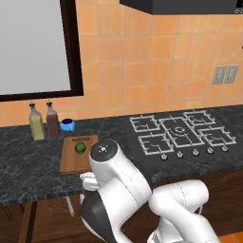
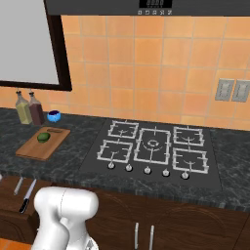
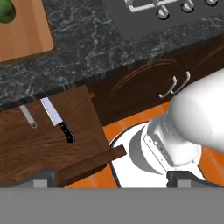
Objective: Place the appropriate cutting tool for cutting the avocado skin on the cutting board.
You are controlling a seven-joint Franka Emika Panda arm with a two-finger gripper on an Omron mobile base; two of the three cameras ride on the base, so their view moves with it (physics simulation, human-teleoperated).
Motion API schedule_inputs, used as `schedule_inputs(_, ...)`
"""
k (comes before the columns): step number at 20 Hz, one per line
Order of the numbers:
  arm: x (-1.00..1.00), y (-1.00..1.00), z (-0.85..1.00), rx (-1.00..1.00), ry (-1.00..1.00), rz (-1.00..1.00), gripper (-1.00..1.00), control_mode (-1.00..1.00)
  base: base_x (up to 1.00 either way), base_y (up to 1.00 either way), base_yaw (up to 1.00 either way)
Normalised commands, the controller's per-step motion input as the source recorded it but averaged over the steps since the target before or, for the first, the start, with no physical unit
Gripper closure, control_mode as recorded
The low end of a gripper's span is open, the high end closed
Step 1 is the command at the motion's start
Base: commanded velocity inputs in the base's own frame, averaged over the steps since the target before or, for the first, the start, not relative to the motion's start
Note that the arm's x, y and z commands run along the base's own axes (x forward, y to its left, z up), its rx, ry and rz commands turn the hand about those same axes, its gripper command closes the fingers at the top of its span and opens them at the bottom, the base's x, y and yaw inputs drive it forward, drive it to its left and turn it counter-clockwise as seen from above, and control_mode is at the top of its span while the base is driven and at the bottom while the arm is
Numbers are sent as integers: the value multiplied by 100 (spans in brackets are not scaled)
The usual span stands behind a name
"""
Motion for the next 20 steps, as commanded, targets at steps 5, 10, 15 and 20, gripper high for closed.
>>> schedule_inputs(5, -20, 26, -26, 6, 14, 18, -100, -100, 0, 0, 0)
schedule_inputs(10, 15, 41, -27, 15, 15, 20, -100, -100, 0, 0, 0)
schedule_inputs(15, 6, 41, -57, 6, 7, 13, -100, -100, 0, 0, 0)
schedule_inputs(20, 20, 9, -55, 0, 0, -1, -100, -100, 0, 0, 0)
